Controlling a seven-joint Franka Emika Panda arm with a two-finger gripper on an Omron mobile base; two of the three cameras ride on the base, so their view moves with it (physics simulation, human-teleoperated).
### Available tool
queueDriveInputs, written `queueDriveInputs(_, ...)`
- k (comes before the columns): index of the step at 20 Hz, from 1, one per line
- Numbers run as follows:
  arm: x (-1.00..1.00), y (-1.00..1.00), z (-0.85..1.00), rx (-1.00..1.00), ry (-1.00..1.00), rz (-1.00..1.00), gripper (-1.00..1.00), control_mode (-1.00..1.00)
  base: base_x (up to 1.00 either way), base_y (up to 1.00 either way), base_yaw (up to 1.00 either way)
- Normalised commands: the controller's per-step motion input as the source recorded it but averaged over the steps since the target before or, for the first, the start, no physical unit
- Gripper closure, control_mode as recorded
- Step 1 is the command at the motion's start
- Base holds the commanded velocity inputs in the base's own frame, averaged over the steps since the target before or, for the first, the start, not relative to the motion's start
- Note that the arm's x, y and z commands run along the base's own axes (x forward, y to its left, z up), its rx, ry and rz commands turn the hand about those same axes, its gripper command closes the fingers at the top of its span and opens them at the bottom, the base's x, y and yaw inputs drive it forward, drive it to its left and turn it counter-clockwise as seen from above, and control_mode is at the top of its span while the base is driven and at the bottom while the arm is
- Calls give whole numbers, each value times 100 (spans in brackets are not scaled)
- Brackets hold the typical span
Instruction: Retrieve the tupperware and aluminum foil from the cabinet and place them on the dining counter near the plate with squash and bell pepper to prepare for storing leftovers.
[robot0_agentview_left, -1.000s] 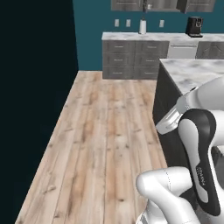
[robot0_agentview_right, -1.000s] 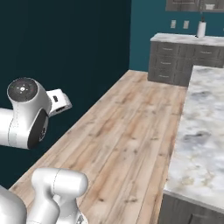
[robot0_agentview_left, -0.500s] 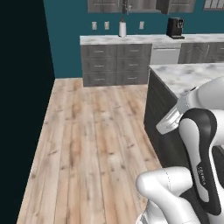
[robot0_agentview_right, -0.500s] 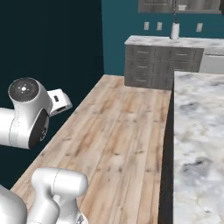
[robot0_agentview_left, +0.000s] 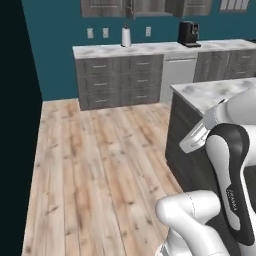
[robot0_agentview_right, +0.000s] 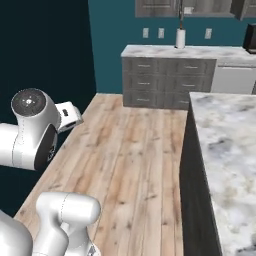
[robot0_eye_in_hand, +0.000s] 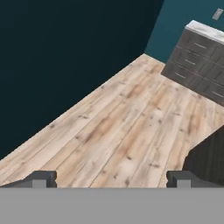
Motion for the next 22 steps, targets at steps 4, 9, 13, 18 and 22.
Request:
queueDriveInputs(4, 0, 0, 0, 0, 0, 0, -100, 100, 100, 59, -23)
queueDriveInputs(9, 0, 0, 0, 0, 0, 0, -100, 100, 100, 53, -26)
queueDriveInputs(13, 0, 0, 0, 0, 0, 0, -100, 100, 100, 43, -27)
queueDriveInputs(18, 0, 0, 0, 0, 0, 0, -100, 100, 100, 41, -28)
queueDriveInputs(22, 0, 0, 0, 0, 0, 0, -100, 100, 100, 41, -26)
